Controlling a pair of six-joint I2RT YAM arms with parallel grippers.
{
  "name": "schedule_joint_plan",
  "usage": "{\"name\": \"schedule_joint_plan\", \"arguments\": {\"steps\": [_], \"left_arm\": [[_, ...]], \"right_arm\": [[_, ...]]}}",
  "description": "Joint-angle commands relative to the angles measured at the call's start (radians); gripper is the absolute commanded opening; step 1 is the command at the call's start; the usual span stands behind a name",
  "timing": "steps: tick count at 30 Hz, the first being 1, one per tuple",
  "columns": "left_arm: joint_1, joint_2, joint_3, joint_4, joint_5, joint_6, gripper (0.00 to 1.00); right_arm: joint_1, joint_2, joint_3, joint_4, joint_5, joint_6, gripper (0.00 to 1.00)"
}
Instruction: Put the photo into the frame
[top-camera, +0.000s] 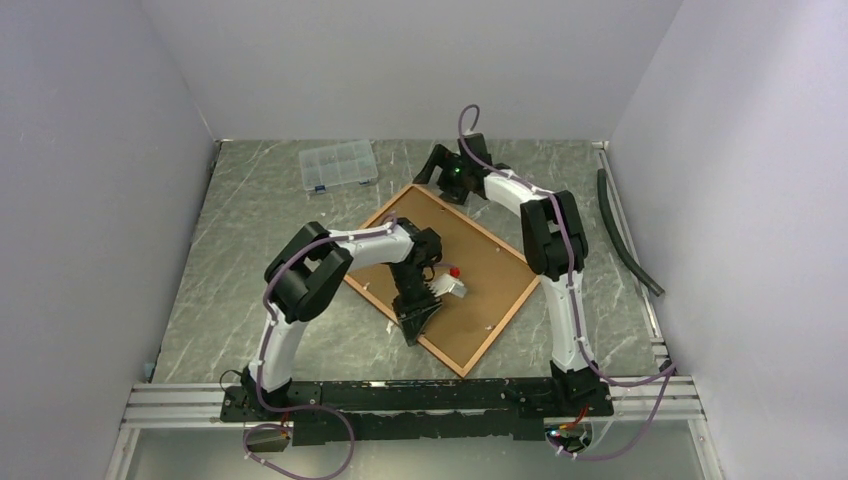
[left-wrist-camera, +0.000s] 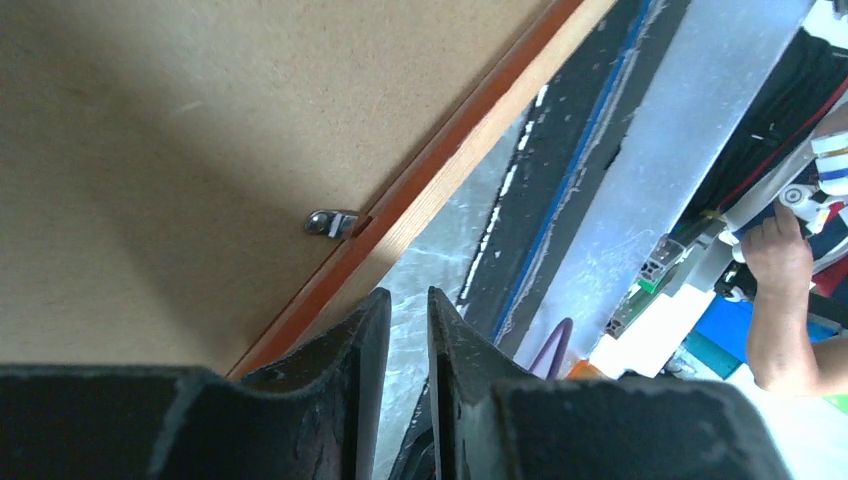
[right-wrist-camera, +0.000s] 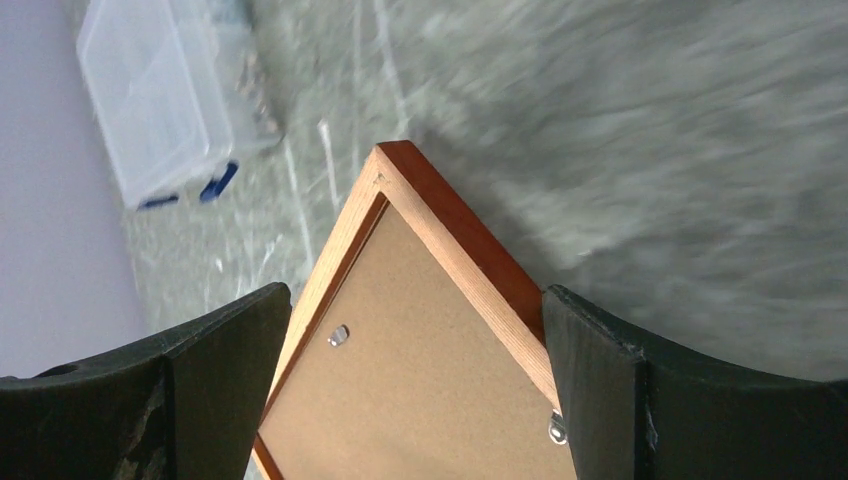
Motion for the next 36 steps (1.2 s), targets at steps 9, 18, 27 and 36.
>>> {"name": "schedule_joint_plan", "arguments": {"steps": [9,18,27,36], "left_arm": [[0.177,-0.218,0.179,-0.123,-0.021,0.027,0.33],[0.625,-0.203,0.198,0.068,-0.082,-0.040,0.31],[0.754,-0.084,0.233,0.127,-0.021,0.024,0.31],[0.754,0.028,0.264,0.147,0.027,0.033,0.28]], "right_arm": [[-0.008,-0.174,0.010,-0.158,0.075,-0.075,1.00],[-0.016,-0.574,-0.446,-0.191,0.229,-0.009,1.00],[-0.025,-0.959,-0.801,-0.418,0.293,-0.026,1.00],[-0.029,-1.166,-1.083,-0.397,0.289,0.085,1.00]]}}
